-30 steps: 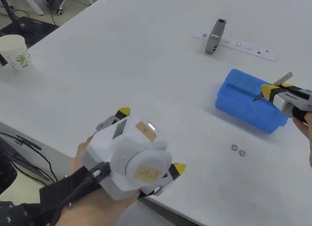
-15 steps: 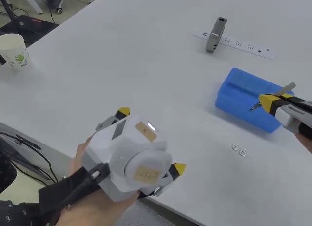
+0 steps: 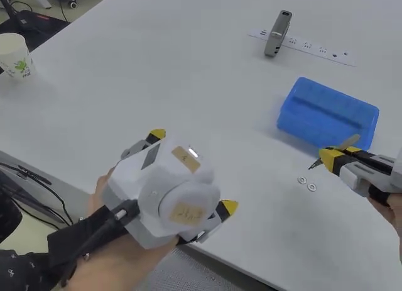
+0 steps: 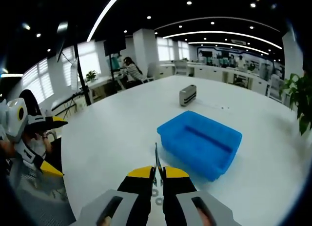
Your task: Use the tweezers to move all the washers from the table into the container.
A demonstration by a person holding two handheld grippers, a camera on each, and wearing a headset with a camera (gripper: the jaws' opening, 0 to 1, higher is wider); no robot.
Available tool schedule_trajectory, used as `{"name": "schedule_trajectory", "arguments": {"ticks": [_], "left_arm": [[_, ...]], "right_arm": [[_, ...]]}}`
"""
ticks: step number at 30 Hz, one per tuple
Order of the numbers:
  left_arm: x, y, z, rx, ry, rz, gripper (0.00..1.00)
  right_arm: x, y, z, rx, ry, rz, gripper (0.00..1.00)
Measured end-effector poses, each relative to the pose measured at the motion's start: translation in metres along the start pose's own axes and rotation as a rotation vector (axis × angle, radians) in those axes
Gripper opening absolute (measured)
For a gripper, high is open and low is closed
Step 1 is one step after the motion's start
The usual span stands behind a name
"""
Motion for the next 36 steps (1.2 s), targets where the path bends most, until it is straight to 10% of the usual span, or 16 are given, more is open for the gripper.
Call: {"name": "schedule_trajectory", "arguments": {"ticks": [36], "left_arm": [[-0.003, 0.002, 0.0, -0.009, -0.013, -0.006, 0.93]], "right_arm": [[-0.003, 0.015, 0.007, -0.059, 0.029, -0.053, 0.02]]}}
Point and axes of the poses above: the centre of the closed fingertips' face, and the gripper's own axes: z roughly forward along the fingers, x roughly to its right, y roughly out of its underside, the point moved 2 cm from there along -z, roughly backward along the fingers, and after that the axes turned 5 degrees about x, right-handed, at the moved point
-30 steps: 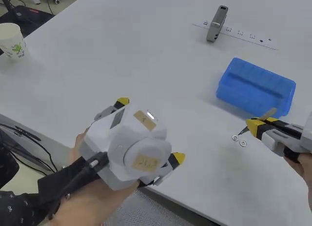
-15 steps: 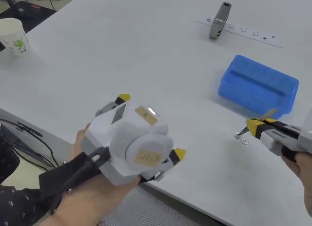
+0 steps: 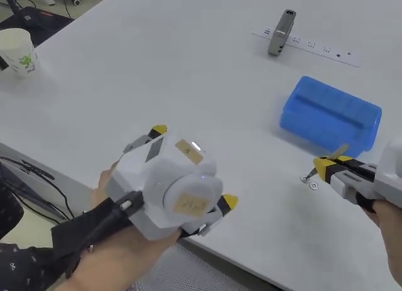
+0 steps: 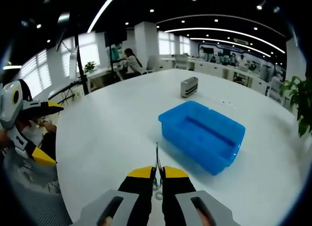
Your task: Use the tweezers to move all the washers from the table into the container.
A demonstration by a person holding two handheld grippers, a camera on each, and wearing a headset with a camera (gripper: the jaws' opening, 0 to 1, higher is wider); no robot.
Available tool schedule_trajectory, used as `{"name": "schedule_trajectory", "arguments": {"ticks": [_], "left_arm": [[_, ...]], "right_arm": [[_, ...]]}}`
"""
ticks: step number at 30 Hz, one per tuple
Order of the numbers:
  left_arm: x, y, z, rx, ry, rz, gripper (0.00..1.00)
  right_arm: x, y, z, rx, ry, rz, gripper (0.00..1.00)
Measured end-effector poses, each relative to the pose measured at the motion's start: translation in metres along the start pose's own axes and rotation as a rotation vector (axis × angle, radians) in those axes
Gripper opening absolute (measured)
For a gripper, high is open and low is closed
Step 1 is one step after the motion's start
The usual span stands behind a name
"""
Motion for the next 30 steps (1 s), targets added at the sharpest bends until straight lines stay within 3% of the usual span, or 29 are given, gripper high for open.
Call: {"name": "schedule_trajectory", "arguments": {"ticks": [12, 30], "left_arm": [[-0.001, 0.0, -0.001, 0.0, -0.008, -0.001, 0.92], [-0.001, 0.002, 0.0, -0.008, -0.005, 0.003, 0.92]], "right_arm": [[-0.005, -0.023, -0.01, 0.04, -0.02, -0.01, 0.02], [0.029, -0.063, -0.014, 0.121, 0.052, -0.016, 0.02]]}}
Point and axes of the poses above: the centre of the closed fingertips' face, and the gripper's own axes: z roughly forward along the fingers, x roughly to its right, y roughly out of its underside, the point moved 2 cm from there along -z, roughly backward along the fingers, and after that the axes turned 5 degrees about x, right-handed, at the moved point
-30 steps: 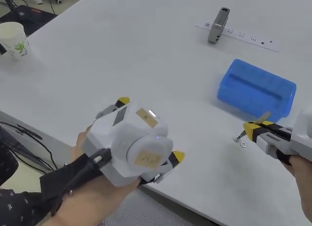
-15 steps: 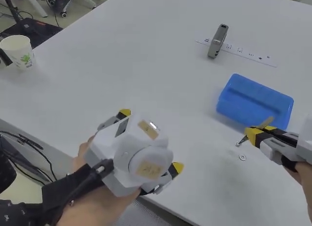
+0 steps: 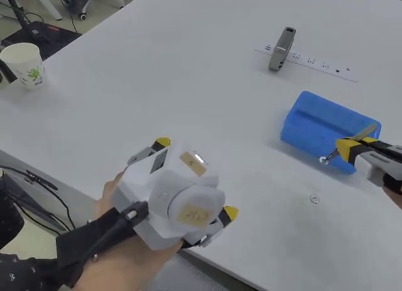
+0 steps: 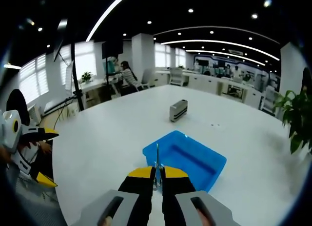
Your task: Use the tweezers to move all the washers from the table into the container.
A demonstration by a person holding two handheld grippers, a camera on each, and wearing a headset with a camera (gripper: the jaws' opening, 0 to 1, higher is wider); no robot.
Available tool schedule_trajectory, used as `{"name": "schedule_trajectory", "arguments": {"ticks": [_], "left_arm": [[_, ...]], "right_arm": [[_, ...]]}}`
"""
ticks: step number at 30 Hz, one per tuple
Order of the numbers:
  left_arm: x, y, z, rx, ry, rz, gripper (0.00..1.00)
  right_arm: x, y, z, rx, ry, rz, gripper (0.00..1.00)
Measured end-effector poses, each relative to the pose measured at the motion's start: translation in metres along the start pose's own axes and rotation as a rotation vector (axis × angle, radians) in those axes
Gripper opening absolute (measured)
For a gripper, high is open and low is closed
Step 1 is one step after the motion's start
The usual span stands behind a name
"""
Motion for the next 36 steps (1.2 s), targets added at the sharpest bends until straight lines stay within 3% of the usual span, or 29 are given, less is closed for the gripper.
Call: {"name": "schedule_trajectory", "arguments": {"ticks": [12, 22, 28, 36], "left_arm": [[0.005, -0.003, 0.0, 0.014, 0.027, 0.005, 0.92], [0.003, -0.001, 0.001, 0.005, 0.02, 0.007, 0.91], [0.004, 0.0, 0.001, -0.005, 0.019, 0.012, 0.91], [0.003, 0.001, 0.001, -0.009, 0.02, 0.013, 0.91]], "right_arm": [[0.026, -0.021, 0.017, 0.051, 0.041, -0.011, 0.02], [0.046, -0.026, 0.035, 0.068, 0.081, 0.009, 0.02], [0.058, -0.019, 0.051, 0.05, 0.095, 0.004, 0.02], [0.058, 0.0, 0.062, 0.001, 0.1, 0.004, 0.02]]}}
Point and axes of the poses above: the centre of the closed fingertips' face, and the gripper's own axes: z roughly forward along the fingers, x roughly to its right, y roughly out of its underside, the point moved 2 cm from there along -z, roughly backward along the fingers, and after that the axes turned 5 degrees about x, right-handed, at the moved point
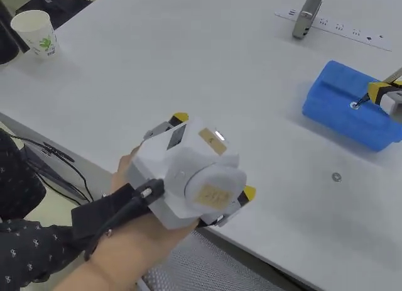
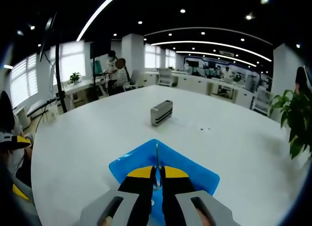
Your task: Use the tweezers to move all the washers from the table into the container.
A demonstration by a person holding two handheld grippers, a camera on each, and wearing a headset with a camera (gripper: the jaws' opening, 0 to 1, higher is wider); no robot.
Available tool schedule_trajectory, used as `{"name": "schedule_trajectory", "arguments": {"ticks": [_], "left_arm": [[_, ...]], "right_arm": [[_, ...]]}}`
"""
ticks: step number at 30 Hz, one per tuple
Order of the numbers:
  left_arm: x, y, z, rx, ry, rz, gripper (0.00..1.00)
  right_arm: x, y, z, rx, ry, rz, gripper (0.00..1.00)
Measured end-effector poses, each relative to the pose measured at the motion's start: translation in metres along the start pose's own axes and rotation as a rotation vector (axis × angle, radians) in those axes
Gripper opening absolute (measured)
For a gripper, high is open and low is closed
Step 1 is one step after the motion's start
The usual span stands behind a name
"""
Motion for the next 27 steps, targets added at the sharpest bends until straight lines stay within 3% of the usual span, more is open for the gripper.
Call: {"name": "schedule_trajectory", "arguments": {"ticks": [7, 19, 25, 27], "left_arm": [[0.0, 0.0, 0.0, -0.001, 0.001, 0.003, 0.91], [0.0, 0.0, 0.0, -0.003, -0.001, 0.003, 0.9], [-0.001, 0.001, 0.0, -0.008, -0.004, 0.004, 0.9], [-0.001, 0.002, 0.0, -0.009, -0.005, 0.004, 0.9]], "right_arm": [[-0.002, 0.016, 0.006, -0.028, -0.003, 0.009, 0.02], [-0.005, 0.021, 0.004, -0.039, 0.006, 0.047, 0.02], [-0.013, 0.03, 0.004, -0.072, -0.005, 0.002, 0.02], [-0.009, 0.03, 0.006, -0.065, -0.004, 0.0, 0.02]]}}
Point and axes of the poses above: the centre of the closed fingertips' face, and the gripper's own axes: z roughly forward along the fingers, x roughly to its right, y roughly out of its underside, the point moved 2 cm from there along -z, roughly backward along the fingers, and after that the axes turned 5 degrees about x, right-handed, at the moved point
